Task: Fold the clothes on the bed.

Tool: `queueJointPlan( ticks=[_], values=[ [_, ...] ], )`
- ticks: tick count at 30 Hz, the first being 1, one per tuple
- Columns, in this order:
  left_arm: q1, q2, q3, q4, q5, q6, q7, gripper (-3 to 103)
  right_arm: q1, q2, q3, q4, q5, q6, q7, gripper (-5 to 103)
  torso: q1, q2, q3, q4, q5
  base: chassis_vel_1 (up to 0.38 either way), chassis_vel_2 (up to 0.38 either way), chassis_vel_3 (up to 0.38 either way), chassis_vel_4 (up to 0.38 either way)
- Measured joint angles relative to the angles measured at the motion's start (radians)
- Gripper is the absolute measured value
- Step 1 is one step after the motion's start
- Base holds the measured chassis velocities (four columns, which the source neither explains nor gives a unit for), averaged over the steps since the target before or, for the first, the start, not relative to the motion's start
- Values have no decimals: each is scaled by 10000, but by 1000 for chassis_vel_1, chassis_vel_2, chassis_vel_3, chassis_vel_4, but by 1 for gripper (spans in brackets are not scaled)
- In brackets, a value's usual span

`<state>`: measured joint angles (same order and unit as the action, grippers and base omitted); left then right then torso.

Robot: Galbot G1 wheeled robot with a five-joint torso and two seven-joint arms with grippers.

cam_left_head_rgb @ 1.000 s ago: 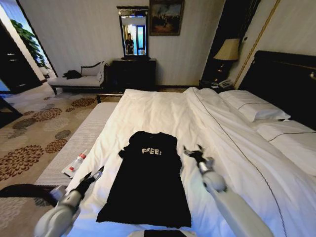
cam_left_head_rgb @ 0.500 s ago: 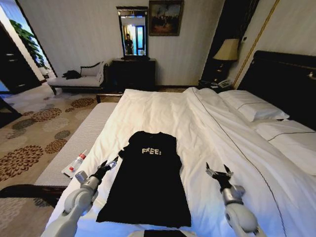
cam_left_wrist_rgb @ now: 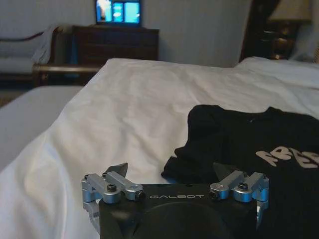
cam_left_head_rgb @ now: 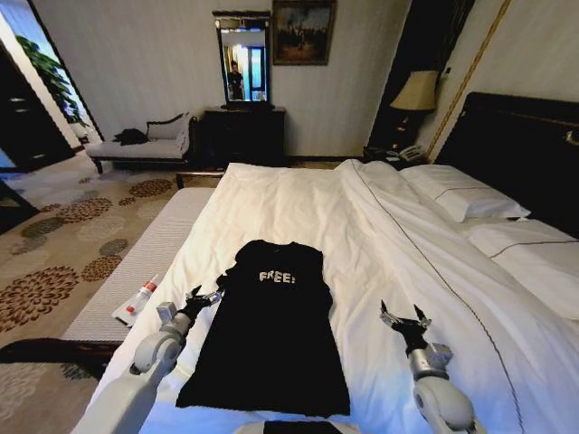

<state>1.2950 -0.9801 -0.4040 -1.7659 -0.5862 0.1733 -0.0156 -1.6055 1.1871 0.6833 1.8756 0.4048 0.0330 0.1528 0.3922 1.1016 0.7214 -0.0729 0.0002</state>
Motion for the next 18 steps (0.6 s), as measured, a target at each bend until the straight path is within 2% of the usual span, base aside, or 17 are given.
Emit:
queueJointPlan(
  ticks=[2,3,4,8,11,13,14,16,17,18],
  values=[
    [-160,64,172,111,161,-18,24,94,15,-8,6,-21,22,0,2,100,0,0,0,-7,-2,0,0,0,0],
    [-260,91,259,178,234,-19,34,89,19,-15,17,-35,45,2,3,100,0,0,0,-7,-4,0,0,0,0],
    [-386,119,359,269,316,-29,60,89,30,-28,39,-45,74,9,4,100,0,0,0,-8,-4,0,0,0,0],
    [-818,145,803,665,493,-100,153,68,33,-97,116,-46,180,21,6,100,0,0,0,-4,-2,0,0,0,0],
    [-1003,138,1013,878,536,-108,170,62,31,-132,134,-25,211,22,9,100,0,0,0,-5,-3,0,0,0,0],
    [-1176,125,1191,1068,542,-108,179,51,29,-162,157,-7,236,22,13,100,0,0,0,-4,-3,0,0,0,0],
    [-1176,125,1191,1068,542,-108,179,51,29,-162,157,-7,236,22,13,100,0,0,0,-4,-3,0,0,0,0],
    [-1447,48,1461,1354,539,-109,184,41,11,-180,204,41,265,21,23,100,0,0,0,-4,-2,0,0,0,0],
    [-1447,48,1461,1354,539,-109,184,41,11,-180,204,41,265,21,23,100,0,0,0,-4,-2,0,0,0,0],
    [-1593,-8,1568,1481,526,-108,184,35,-6,-182,225,67,273,21,25,100,0,-1,0,-4,-2,0,0,0,0]
  ],
)
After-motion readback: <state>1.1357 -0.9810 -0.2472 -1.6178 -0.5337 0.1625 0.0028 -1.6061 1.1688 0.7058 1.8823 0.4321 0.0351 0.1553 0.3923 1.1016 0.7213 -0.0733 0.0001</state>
